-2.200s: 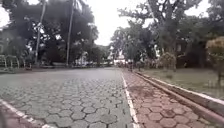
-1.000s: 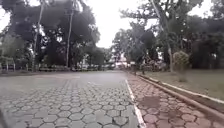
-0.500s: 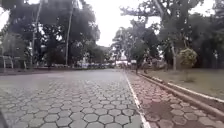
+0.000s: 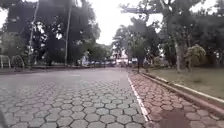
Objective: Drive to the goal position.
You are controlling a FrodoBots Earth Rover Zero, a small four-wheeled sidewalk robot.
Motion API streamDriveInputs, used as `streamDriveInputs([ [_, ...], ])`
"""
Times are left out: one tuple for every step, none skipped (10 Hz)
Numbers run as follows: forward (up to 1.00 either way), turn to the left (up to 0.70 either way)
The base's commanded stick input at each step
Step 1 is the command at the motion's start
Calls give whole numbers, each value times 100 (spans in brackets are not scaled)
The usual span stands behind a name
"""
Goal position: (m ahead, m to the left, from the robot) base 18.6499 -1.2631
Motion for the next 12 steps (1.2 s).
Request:
streamDriveInputs([
  [70, 0],
  [70, 0],
  [70, 0],
  [70, 0],
  [70, 0],
  [70, 0],
  [70, 0],
  [70, 0],
  [70, 0],
  [70, 0],
  [70, 0],
  [70, 0],
])
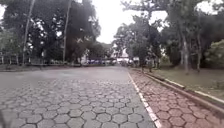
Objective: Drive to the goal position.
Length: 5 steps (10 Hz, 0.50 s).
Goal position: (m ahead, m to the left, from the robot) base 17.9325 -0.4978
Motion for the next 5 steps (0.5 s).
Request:
streamDriveInputs([
  [70, 0],
  [70, 0],
  [70, 0],
  [70, 0],
  [70, 0],
])
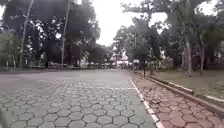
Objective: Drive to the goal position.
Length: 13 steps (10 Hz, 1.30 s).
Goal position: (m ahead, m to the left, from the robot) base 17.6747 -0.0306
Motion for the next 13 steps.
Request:
streamDriveInputs([
  [70, 0],
  [70, 0],
  [70, 0],
  [70, 0],
  [70, 0],
  [70, 0],
  [70, 0],
  [70, 0],
  [70, 0],
  [70, 0],
  [70, 0],
  [70, 0],
  [70, 0],
])
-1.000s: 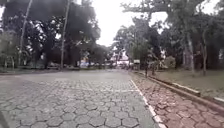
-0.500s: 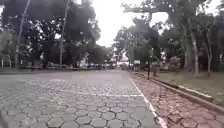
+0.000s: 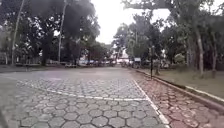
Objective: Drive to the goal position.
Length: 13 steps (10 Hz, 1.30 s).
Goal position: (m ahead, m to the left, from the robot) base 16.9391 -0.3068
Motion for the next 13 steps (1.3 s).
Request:
streamDriveInputs([
  [70, 0],
  [70, 0],
  [70, 0],
  [70, 0],
  [70, 0],
  [70, 0],
  [70, 0],
  [70, 0],
  [70, 0],
  [70, 0],
  [70, 0],
  [70, 0],
  [70, 0],
])
